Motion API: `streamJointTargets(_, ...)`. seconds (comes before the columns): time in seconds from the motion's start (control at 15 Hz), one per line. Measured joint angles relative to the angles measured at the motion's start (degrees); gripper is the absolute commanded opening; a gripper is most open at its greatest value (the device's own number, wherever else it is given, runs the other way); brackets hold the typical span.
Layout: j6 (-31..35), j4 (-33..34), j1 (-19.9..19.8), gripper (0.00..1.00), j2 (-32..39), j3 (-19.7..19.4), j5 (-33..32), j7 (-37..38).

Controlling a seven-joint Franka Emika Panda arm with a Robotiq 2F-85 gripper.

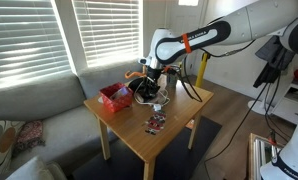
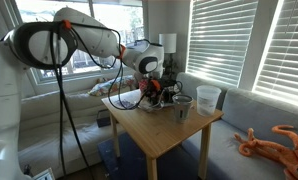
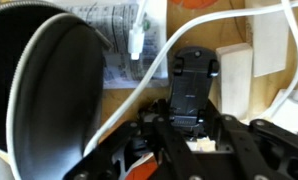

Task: Put the black object inside the silver cup

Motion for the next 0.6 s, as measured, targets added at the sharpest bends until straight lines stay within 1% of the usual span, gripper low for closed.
streamJointTargets(0.47,-0.1,-1.0,0.0,0.12,-6.6,1.0,0.3,-0.1)
streamJointTargets(0.6,0.2,-1.9,-0.3,0.12,-9.3,0.7,1.7,-0.3)
